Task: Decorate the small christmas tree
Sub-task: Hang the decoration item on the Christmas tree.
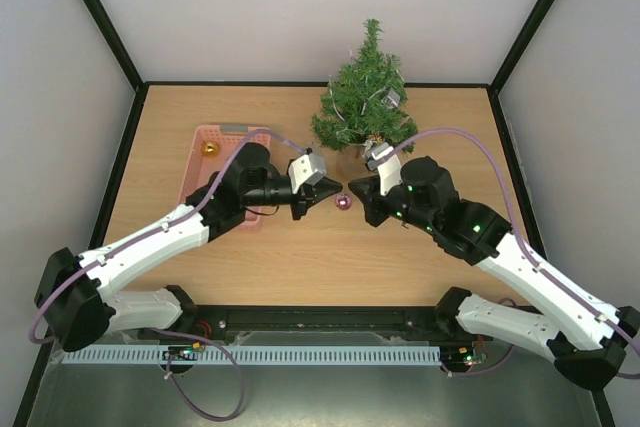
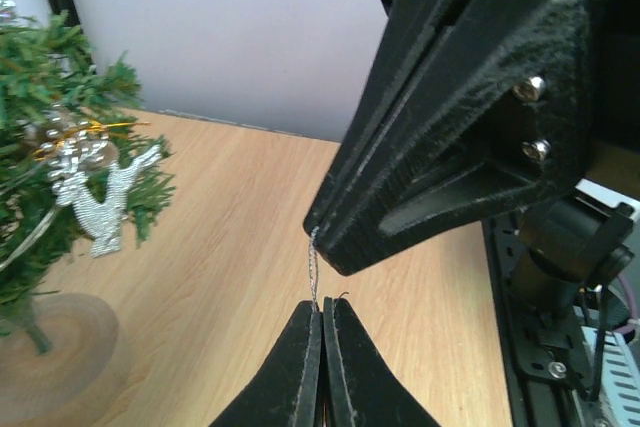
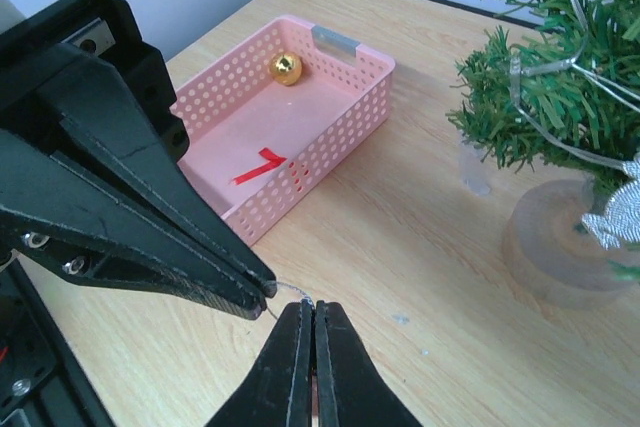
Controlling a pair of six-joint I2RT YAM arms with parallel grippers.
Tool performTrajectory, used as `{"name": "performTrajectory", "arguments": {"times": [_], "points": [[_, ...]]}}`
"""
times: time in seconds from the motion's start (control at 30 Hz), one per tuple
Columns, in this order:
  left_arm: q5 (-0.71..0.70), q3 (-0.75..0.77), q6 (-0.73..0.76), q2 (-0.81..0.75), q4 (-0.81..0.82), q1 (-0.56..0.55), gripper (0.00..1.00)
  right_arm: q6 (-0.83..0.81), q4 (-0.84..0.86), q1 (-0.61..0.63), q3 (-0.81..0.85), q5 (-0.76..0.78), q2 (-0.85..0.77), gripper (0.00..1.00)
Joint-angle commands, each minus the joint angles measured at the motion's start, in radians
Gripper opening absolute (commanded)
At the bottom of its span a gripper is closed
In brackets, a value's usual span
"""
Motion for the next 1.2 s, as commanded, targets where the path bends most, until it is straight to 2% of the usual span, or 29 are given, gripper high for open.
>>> {"name": "performTrajectory", "arguments": {"times": [0.0, 0.43, 0.87, 1.17], "points": [[-0.009, 0.0, -0.033, 0.006, 0.025, 0.038, 0.02, -0.058, 0.109, 0.004, -0.014, 0.033, 0.049, 0.02], [0.015, -0.025, -0.113, 0.077, 0.079, 0.183, 0.02, -0.139, 0.264, -0.016, -0.011, 0.186, 0.211, 0.02], [0.025, 0.035, -0.136, 0.227, 0.151, 0.22, 0.02, -0.179, 0.361, -0.132, -0.003, 0.142, 0.331, 0.02], [0.064, 0.047, -0.172, 0.273, 0.216, 0.244, 0.02, -0.207, 0.333, -0.153, 0.043, 0.137, 0.39, 0.02]]}}
